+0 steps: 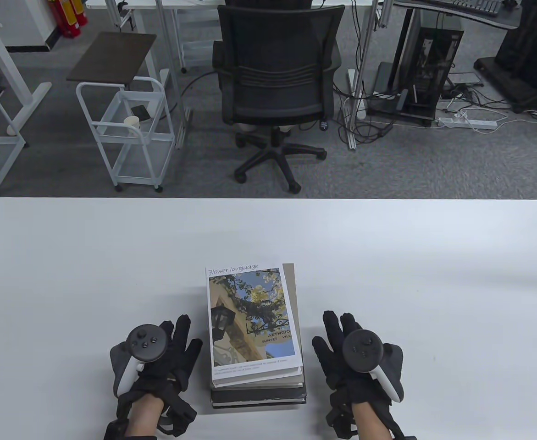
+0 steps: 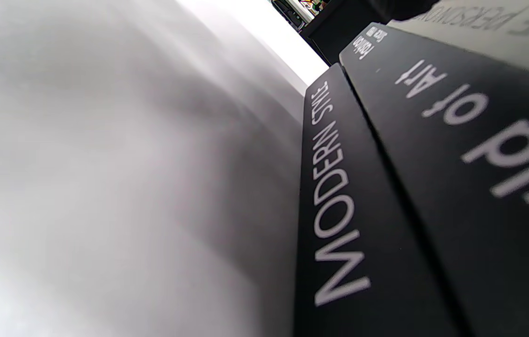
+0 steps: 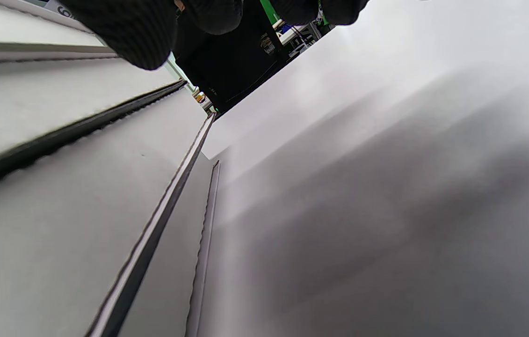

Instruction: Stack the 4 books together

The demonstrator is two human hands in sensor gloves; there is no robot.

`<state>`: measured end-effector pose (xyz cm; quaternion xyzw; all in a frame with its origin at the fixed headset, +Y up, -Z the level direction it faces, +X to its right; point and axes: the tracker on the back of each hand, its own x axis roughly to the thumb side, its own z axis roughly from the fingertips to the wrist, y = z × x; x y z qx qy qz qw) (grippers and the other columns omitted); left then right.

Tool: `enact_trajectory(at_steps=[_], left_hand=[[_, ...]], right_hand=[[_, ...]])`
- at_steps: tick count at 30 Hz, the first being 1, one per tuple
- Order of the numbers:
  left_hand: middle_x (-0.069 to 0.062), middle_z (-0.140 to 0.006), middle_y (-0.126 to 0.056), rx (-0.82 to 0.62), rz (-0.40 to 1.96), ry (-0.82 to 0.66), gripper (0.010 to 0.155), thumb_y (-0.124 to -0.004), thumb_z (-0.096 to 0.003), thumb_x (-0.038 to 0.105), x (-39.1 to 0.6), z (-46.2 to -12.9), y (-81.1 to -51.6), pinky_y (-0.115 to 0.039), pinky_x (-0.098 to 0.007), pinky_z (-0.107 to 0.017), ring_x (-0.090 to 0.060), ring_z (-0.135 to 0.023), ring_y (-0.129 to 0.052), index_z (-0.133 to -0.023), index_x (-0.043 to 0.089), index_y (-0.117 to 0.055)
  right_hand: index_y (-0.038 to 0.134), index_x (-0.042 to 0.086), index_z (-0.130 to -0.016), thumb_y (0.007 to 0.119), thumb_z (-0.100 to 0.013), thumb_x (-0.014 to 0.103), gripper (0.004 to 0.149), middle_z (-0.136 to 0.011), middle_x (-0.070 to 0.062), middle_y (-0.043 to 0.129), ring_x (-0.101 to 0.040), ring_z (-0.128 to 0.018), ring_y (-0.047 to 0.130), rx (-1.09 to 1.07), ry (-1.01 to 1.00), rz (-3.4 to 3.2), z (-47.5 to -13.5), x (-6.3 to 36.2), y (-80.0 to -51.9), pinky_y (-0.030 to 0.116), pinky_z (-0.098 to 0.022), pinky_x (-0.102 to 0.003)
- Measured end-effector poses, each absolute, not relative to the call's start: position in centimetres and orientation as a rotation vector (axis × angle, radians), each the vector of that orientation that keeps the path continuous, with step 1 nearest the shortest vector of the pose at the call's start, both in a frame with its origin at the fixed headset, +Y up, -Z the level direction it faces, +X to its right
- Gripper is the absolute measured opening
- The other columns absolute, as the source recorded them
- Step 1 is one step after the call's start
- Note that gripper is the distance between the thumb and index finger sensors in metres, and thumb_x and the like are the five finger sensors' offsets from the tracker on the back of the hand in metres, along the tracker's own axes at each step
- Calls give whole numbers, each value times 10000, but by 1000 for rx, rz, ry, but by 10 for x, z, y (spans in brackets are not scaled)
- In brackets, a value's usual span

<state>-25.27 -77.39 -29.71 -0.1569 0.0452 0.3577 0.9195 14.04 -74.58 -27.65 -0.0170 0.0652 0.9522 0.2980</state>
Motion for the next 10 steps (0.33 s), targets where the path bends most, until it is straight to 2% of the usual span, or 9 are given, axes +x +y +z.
enact_trajectory(at_steps=[7,10], left_hand=[[-94,-1130,-123,-330,738,98,701,-581,-507,546,-253,-296,-773,-222,-625,-736,-374,-1048,-127,-1109,359,-273],[-96,-1130,-125,-331,741,97,702,-581,-507,547,-254,-296,-773,-224,-625,-736,-376,-1049,-129,-1109,360,-273]], right_hand=[[347,244,-1185,624,-666,496,640,-1192,-249,311,-529,-1073,378,-43,172,2525,-277,140,-746,415,-762,-728],[355,244,-1183,611,-673,457,608,-1190,-251,312,-528,-1072,382,-44,170,2528,-277,140,-746,420,-761,-726]])
